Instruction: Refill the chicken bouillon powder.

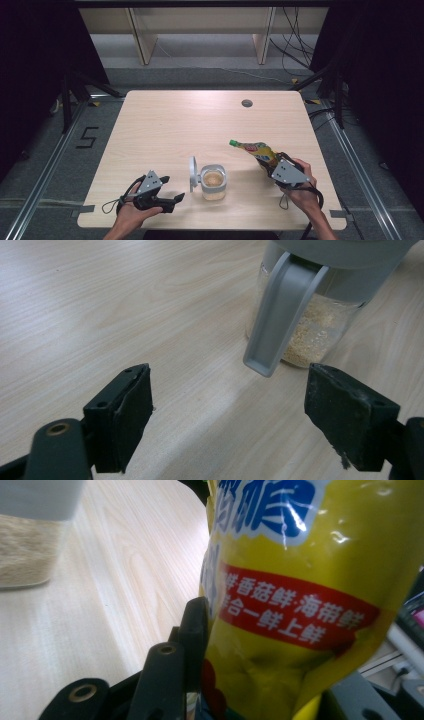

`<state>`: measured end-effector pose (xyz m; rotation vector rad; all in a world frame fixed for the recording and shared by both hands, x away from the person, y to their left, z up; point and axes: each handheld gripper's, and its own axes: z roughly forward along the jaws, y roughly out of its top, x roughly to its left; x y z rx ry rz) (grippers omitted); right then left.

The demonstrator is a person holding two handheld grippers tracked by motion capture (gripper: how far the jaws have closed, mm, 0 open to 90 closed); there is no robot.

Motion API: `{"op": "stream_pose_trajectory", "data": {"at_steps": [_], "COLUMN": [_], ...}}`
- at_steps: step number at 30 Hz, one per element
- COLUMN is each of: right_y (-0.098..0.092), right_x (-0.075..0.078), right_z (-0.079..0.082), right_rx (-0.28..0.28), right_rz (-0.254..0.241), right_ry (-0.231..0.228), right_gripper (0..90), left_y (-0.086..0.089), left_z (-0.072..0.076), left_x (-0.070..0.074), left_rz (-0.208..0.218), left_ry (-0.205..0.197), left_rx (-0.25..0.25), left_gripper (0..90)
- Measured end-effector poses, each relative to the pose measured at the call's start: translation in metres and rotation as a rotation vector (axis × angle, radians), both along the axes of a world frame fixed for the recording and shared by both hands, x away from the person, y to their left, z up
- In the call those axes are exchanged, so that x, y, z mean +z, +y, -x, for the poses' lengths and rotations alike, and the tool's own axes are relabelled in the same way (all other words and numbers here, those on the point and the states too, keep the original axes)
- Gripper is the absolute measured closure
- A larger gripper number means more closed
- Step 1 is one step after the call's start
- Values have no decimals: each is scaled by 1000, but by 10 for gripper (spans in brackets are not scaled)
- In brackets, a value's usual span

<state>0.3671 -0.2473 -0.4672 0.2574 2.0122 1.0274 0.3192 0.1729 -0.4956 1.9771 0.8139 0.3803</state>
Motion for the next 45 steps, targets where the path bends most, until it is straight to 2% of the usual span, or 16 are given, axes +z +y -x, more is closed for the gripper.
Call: {"op": "stream_pose_trajectory", "data": {"at_steps": [2, 5, 7, 13, 15, 16, 19, 21, 24, 26, 31, 38, 39, 40, 44, 45], "right_y": [-1, -6, -9, -21, -22, -23, -23, -25, -29, -32, -36, -44, -45, -46, -51, -51], "right_x": [-3, -6, -7, -10, -11, -11, -11, -11, -10, -10, -9, -9, -9, -10, -10, -11], "right_z": [-7, -16, -22, -26, -27, -26, -25, -25, -25, -23, -19, -14, -12, -12, -9, -8], "right_rx": [-3, -27, -47, -78, -85, -89, -90, -90, -104, -110, -142, -167, -172, -180, -200, -216], "right_rz": [-46, -102, -137, -166, -177, -189, -186, -198, -220, -230, -257, -279, -278, -290, -285, -301], "right_ry": [34, 51, 59, 80, 70, 81, 87, 89, 109, 123, 158, 157, 162, 153, 154, 160], "right_gripper": [674, 679, 681, 687, 687, 687, 687, 686, 682, 679, 671, 646, 641, 636, 611, 607], "left_y": [-1, 0, 0, 1, 0, 1, 0, 1, 1, 0, 1, 1, 0, -1, 1, 1], "left_z": [1, 0, 1, 0, 2, 1, 2, 1, 1, 2, 1, 1, 2, 2, 1, 1], "left_x": [-1, 0, 0, 1, 0, 1, 0, 1, 1, 1, 1, 1, 1, 1, 1, 1], "left_rz": [23, 4, 15, 3, 17, 1, 17, 6, 5, 20, 7, 7, 20, 27, 7, 7], "left_ry": [19, 3, 16, -1, 17, -2, 18, -1, -2, 17, -2, -3, 17, 12, -1, -1], "left_rx": [16, 4, 16, 4, 16, 1, 16, 6, 4, 15, 5, 4, 14, 18, 5, 5], "left_gripper": [190, 190, 190, 190, 190, 190, 190, 190, 190, 190, 190, 190, 190, 190, 190, 190]}}
